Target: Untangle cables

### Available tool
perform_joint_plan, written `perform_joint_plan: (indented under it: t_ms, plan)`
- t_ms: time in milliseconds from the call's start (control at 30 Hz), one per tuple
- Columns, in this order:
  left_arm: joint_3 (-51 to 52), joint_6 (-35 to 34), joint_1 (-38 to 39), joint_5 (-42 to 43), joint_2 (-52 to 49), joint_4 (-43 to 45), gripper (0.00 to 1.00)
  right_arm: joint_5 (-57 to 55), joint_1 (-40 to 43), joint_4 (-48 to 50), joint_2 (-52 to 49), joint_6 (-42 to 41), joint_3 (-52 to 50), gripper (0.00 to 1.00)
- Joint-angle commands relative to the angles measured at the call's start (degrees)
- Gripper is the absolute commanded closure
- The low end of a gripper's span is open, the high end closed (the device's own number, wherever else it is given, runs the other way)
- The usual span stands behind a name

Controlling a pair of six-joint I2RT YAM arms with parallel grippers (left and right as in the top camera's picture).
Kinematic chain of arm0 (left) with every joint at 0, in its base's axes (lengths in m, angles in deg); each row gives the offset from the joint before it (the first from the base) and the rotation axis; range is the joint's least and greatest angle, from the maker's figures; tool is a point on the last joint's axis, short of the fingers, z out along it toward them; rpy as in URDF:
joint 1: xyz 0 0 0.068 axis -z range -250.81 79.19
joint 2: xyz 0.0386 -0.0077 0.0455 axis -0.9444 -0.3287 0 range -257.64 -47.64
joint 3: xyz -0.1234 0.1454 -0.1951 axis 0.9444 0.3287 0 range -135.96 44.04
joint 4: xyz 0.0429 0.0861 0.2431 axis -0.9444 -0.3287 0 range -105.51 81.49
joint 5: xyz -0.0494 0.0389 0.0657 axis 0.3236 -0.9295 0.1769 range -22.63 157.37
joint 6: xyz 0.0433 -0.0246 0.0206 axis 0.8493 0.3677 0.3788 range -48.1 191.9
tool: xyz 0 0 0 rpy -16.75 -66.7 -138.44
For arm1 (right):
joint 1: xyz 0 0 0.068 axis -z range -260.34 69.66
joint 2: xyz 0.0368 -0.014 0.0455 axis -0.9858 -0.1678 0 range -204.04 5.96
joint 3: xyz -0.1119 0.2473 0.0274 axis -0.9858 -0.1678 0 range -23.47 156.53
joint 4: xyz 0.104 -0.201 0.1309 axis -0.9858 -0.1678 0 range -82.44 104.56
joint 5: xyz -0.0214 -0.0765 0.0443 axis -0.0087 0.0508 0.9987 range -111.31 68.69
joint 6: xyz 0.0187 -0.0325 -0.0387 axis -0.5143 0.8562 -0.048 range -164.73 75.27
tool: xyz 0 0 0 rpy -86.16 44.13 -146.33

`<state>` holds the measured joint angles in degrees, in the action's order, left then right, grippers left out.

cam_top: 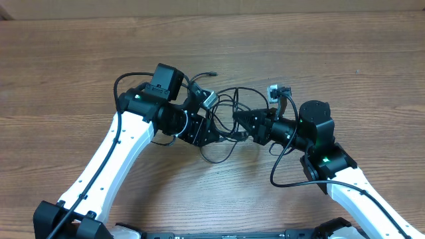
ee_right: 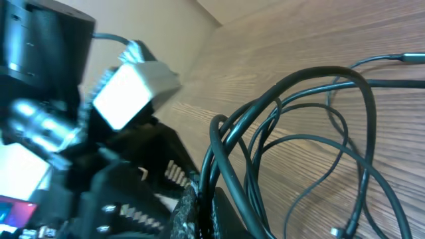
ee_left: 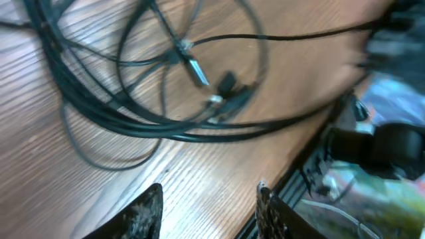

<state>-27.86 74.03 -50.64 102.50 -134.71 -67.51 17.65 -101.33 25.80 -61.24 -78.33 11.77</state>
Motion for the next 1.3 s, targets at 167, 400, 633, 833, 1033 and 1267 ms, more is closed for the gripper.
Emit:
perform_joint_plan:
  t_ms: [167,400,633,833,1033,1267]
  plan:
    - [3.2,-16.3,0.1,-4.5,0.2,6.7,0.54,1.9,0.1,0.9,-0.1,-2.3,0.5,0.96]
    - [3.7,-25.1,0.1,-8.3,0.2,10.4,0.56,2.3,0.1,0.7,-0.1,-2.2,0.5,0.96]
    - [3.9,-28.0,0.2,-8.6,0.2,10.4,0.6,2.3,0.1,0.5,-0.1,-2.2,0.5,0.96]
    - [4.0,-29.0,0.2,-8.6,0.2,10.4,0.64,2.3,0.1,0.4,-0.1,-2.2,0.5,0.96]
    - [4.4,-29.1,0.2,-9.3,0.2,10.4,0.65,2.3,0.1,0.4,-0.1,-2.2,0.5,0.96]
    - [5.2,-29.2,1.5,-10.3,0.2,11.2,0.65,2.3,0.1,0.4,-0.1,-2.2,0.5,0.96]
